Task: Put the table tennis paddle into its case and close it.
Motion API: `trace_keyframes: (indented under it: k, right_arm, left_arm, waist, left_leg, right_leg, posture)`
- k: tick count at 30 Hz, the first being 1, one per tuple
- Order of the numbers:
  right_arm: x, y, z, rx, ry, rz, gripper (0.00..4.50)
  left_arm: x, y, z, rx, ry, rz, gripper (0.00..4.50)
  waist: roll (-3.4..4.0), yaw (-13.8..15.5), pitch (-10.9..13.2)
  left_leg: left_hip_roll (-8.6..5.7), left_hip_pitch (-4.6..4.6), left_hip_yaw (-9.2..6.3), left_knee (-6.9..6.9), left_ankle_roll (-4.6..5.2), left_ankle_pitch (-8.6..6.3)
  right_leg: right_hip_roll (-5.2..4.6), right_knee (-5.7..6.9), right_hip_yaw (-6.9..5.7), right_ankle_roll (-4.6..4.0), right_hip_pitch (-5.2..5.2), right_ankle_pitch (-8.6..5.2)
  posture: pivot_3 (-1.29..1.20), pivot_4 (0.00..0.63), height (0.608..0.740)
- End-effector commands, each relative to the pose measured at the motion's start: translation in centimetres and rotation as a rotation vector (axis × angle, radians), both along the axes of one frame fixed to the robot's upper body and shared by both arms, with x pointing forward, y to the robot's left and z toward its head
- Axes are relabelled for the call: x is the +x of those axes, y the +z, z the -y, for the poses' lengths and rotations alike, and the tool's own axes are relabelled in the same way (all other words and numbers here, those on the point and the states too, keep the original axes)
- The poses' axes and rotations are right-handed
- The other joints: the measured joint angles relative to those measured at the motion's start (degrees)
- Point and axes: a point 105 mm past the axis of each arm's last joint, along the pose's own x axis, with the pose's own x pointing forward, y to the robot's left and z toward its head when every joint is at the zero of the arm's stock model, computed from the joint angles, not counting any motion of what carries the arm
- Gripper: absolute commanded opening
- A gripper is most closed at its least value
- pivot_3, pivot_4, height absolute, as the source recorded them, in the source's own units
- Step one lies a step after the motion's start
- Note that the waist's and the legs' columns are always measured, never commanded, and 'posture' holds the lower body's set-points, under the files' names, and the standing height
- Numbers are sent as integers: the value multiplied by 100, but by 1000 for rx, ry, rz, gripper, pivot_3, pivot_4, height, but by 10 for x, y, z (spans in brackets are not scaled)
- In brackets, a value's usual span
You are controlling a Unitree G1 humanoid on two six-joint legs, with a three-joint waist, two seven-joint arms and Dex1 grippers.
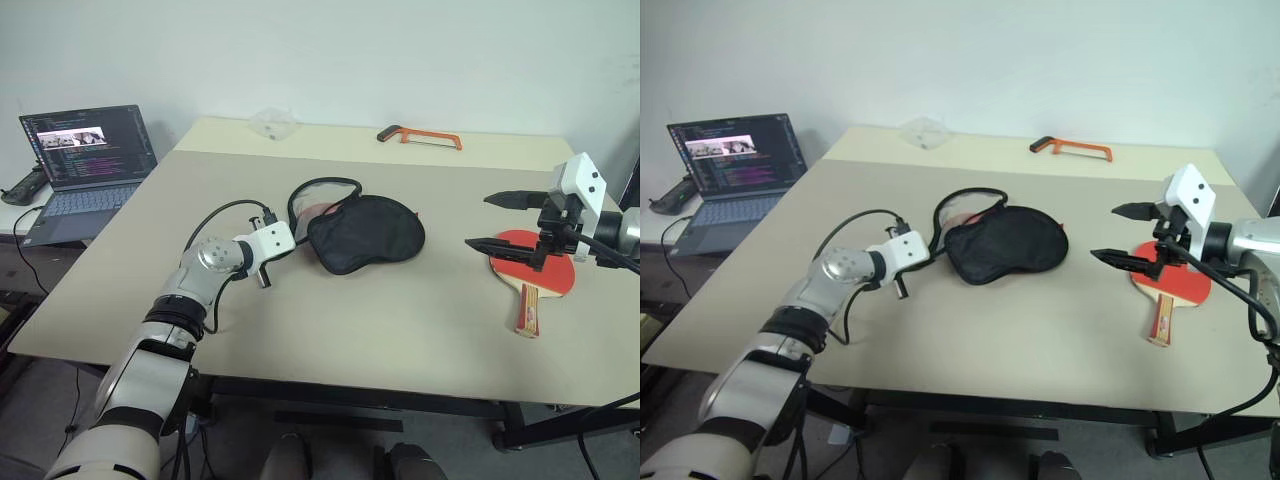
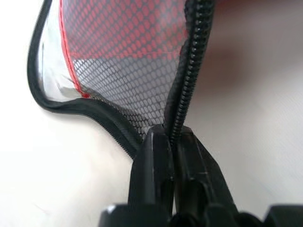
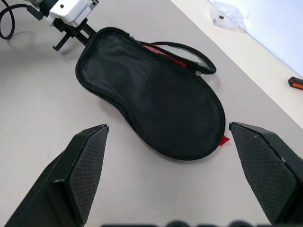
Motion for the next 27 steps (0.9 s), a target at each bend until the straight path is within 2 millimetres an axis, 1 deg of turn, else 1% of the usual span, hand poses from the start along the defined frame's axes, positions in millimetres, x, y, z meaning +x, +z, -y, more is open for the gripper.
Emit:
trace_keyframes:
  k: [1,3,6,10,13,17,22,24,25,27]
  right_arm:
    - [-3,17,-3,0,15,74,4500]
    - [-3,18,-3,1,16,75,4500]
    - [-4,18,-3,0,17,75,4500]
    - [-5,18,-3,2,20,75,4500]
    - [-6,19,-3,4,22,75,4500]
    - [-6,20,-4,10,23,77,4500]
    - [-5,21,-5,20,29,81,4500]
    - [-6,21,-7,27,37,79,4500]
    - [-6,20,-8,29,40,79,4500]
    - [-5,19,-9,30,41,78,4500]
  left_arm:
    - [3,18,12,29,-59,74,39]
    - [1,19,14,83,-96,88,39]
    - [-9,14,12,304,-218,113,39]
    - [-18,18,14,435,-300,127,39]
    - [-20,27,13,485,-311,148,39]
    - [-20,38,0,616,-292,160,39]
    - [-5,65,-37,793,-141,208,39]
    - [-1,68,-44,822,-111,217,39]
    - [0,66,-45,837,-113,215,39]
    - [-1,60,-41,848,-136,217,39]
  waist:
    - [-1,-1,1]
    - [-2,-1,1]
    - [-3,-11,2]
    - [-4,-17,3]
    - [-5,-17,3]
    - [-5,-32,3]
    - [-9,-64,7]
    - [-9,-71,7]
    - [-9,-75,7]
    - [-9,-86,7]
  left_leg:
    - [0,0,0,0,0,0]
    - [0,-1,1,0,-1,-1]
    - [1,0,1,2,-1,0]
    - [2,-1,2,3,-1,0]
    - [2,-1,3,2,-1,0]
    - [5,-1,3,1,-1,0]
    - [6,-1,1,1,-1,0]
    - [6,-1,2,2,-1,0]
    - [6,-1,2,2,-1,0]
    - [6,-1,3,1,-1,-1]
  right_leg:
    - [0,0,0,0,0,0]
    - [0,-1,0,0,-1,0]
    - [1,-1,1,1,-1,-1]
    - [0,-2,2,-2,0,-2]
    - [0,-3,3,-3,0,-2]
    - [1,-1,2,-7,-2,-5]
    - [4,1,1,-4,-3,-8]
    - [3,0,2,-2,-3,-9]
    - [3,0,2,-1,-3,-9]
    - [3,0,2,-2,-2,-9]
  posture:
    - [0,150,740]
    - [0,150,740]
    - [0,150,740]
    - [0,150,740]
    - [0,150,740]
    - [0,150,740]
    - [0,150,740]
    - [0,150,740]
    - [0,150,740]
    - [0,150,740]
